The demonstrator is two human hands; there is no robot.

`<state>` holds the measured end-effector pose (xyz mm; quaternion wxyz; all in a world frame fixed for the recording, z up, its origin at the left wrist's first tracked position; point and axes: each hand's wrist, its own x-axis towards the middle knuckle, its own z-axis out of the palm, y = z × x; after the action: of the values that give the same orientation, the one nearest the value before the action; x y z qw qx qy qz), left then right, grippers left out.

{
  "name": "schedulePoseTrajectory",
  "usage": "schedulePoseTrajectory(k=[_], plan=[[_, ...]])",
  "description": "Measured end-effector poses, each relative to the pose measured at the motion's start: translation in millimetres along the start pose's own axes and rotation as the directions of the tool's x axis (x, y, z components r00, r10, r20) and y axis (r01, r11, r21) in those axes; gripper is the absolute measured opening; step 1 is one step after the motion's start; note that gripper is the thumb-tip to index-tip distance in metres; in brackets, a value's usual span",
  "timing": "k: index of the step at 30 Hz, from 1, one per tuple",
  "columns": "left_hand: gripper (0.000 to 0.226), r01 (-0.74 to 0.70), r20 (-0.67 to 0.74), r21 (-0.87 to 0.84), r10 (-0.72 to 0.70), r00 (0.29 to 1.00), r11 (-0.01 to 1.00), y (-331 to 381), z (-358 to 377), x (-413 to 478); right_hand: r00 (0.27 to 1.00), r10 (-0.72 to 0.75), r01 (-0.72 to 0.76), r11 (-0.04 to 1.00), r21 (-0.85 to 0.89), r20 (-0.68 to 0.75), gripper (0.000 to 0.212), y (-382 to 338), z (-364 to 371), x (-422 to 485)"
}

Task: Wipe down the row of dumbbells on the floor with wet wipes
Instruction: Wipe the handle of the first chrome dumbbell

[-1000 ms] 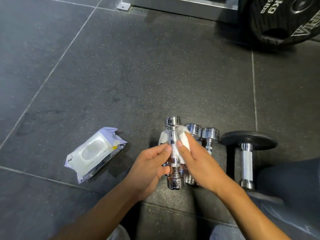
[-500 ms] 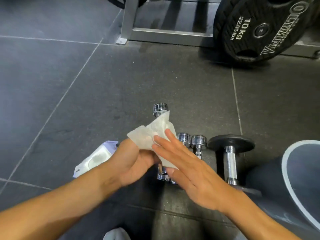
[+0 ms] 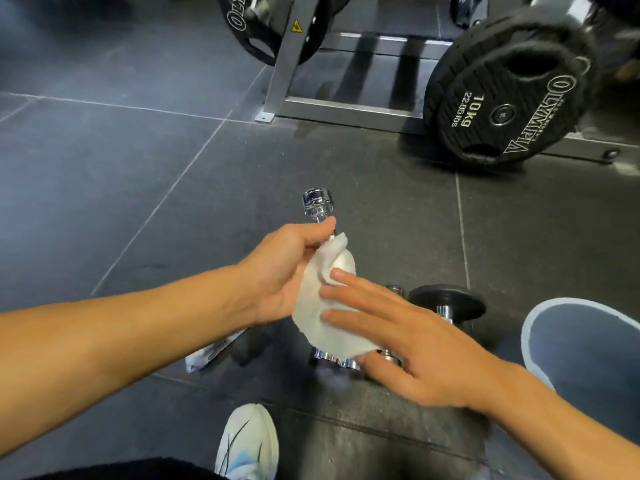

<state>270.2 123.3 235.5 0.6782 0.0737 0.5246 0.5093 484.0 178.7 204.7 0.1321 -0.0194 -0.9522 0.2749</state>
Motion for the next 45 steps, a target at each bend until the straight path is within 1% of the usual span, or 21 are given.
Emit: schedulePoseTrajectory(k=[4, 6, 12, 14, 17, 18, 20, 22, 23, 24, 26, 28, 30, 31, 32, 34, 35, 37, 41, 43, 45], plan=[[0.018, -0.127, -0.120, -0.164, 0.108, 0.987, 0.978, 2.9, -6.3, 11.6, 0.961, 0.189, -0.162, 0.976, 0.144, -0.203, 0.034, -1.6, -0.5, 5.1], [0.014, -0.216, -0.114, -0.216, 0.195, 0.974, 0.952, 7.0, -2.0, 12.6, 0.866, 0.391, -0.338, 0.917, 0.211, -0.312, 0.022, -4.1, 2.4, 21.3], [0.008, -0.299, -0.098, -0.281, 0.282, 0.954, 0.912, 2.9, 6.4, 17.1, 0.600, 0.768, -0.616, 0.622, 0.483, -0.224, 0.033, -6.1, 29.3, 65.5], [0.002, -0.274, -0.092, -0.321, 0.258, 0.962, 0.907, 0.9, 4.9, 19.1, 0.522, 0.850, -0.555, 0.401, 0.728, -0.070, 0.030, 0.0, 28.6, 68.0], [0.011, -0.258, -0.049, -0.383, 0.260, 0.964, 0.887, -2.5, 0.5, 25.2, 0.556, 0.726, -0.245, -0.322, 0.915, 0.404, 0.027, 7.2, 25.5, 73.0], [0.014, -0.260, -0.042, -0.398, 0.266, 0.963, 0.880, -6.0, -0.9, 27.2, 0.570, 0.677, -0.217, -0.423, 0.880, 0.466, 0.032, 6.9, 25.4, 75.3], [0.022, -0.291, -0.046, -0.404, 0.298, 0.953, 0.867, -12.7, -0.4, 36.0, 0.527, 0.758, -0.211, -0.320, 0.924, 0.383, 0.040, 10.5, 35.7, 79.8], [0.023, -0.304, -0.065, -0.419, 0.306, 0.950, 0.855, -21.1, -0.3, 45.5, 0.412, 0.911, -0.299, 0.133, 0.945, 0.002, 0.037, 17.0, 53.7, 78.7], [0.018, -0.302, -0.071, -0.423, 0.301, 0.951, 0.854, -25.6, 0.5, 50.5, 0.422, 0.865, -0.350, 0.432, 0.831, -0.272, 0.031, 24.0, 63.6, 74.4], [0.012, -0.295, -0.082, -0.427, 0.289, 0.954, 0.855, -30.1, 1.3, 55.6, 0.503, 0.722, -0.392, 0.680, 0.619, -0.475, 0.026, 32.6, 71.6, 66.9], [0.012, -0.267, -0.114, -0.456, 0.242, 0.964, 0.849, -40.1, 2.3, 63.6, 0.720, 0.395, -0.350, 0.917, 0.193, -0.571, 0.032, 53.4, 80.7, 48.6], [0.015, -0.256, -0.126, -0.466, 0.223, 0.967, 0.847, -49.4, 3.9, 67.9, 0.774, 0.328, -0.338, 0.937, 0.085, -0.542, 0.036, 61.6, 84.5, 35.2], [0.015, -0.264, -0.092, -0.465, 0.250, 0.964, 0.845, -54.6, 4.9, 70.6, 0.613, 0.567, -0.437, 0.823, 0.362, -0.550, 0.034, 51.9, 84.1, 37.4], [0.013, -0.276, -0.065, -0.486, 0.281, 0.957, 0.829, -55.9, 4.9, 73.2, 0.474, 0.748, -0.434, 0.657, 0.617, -0.464, 0.036, 42.1, 82.8, 44.4], [0.013, -0.303, -0.050, -0.503, 0.323, 0.945, 0.810, -56.2, 4.5, 76.0, 0.354, 0.904, -0.355, 0.369, 0.859, -0.242, 0.040, 35.9, 81.7, 49.3], [0.017, -0.354, -0.042, -0.496, 0.386, 0.922, 0.793, -57.9, 0.5, 80.1, 0.255, 0.929, -0.182, -0.226, 0.957, 0.268, 0.043, 33.8, 76.4, 52.3], [0.018, -0.363, -0.029, -0.484, 0.399, 0.916, 0.797, -58.7, -0.7, 81.1, 0.245, 0.891, -0.186, -0.345, 0.920, 0.383, 0.045, 35.7, 70.7, 52.2], [0.016, -0.353, 0.000, -0.469, 0.399, 0.917, 0.809, -61.0, -2.2, 80.0, 0.204, 0.937, -0.236, -0.234, 0.943, 0.283, 0.051, 42.7, 63.7, 47.0], [0.024, -0.291, 0.042, -0.451, 0.346, 0.937, 0.844, -62.0, -9.6, 73.4, 0.070, 0.932, -0.431, 0.349, 0.832, -0.354, 0.051, 38.2, 44.9, 36.3], [0.036, -0.255, 0.044, -0.427, 0.302, 0.952, 0.867, -64.9, -13.8, 71.3, 0.154, 0.819, -0.403, 0.562, 0.722, -0.552, 0.042, 33.1, 38.6, 37.9], [0.049, -0.195, 0.078, -0.431, 0.252, 0.964, 0.881, -68.9, -15.4, 69.3, 0.444, 0.658, -0.356, 0.752, 0.554, -0.608, 0.036, 31.3, 41.2, 46.1]])
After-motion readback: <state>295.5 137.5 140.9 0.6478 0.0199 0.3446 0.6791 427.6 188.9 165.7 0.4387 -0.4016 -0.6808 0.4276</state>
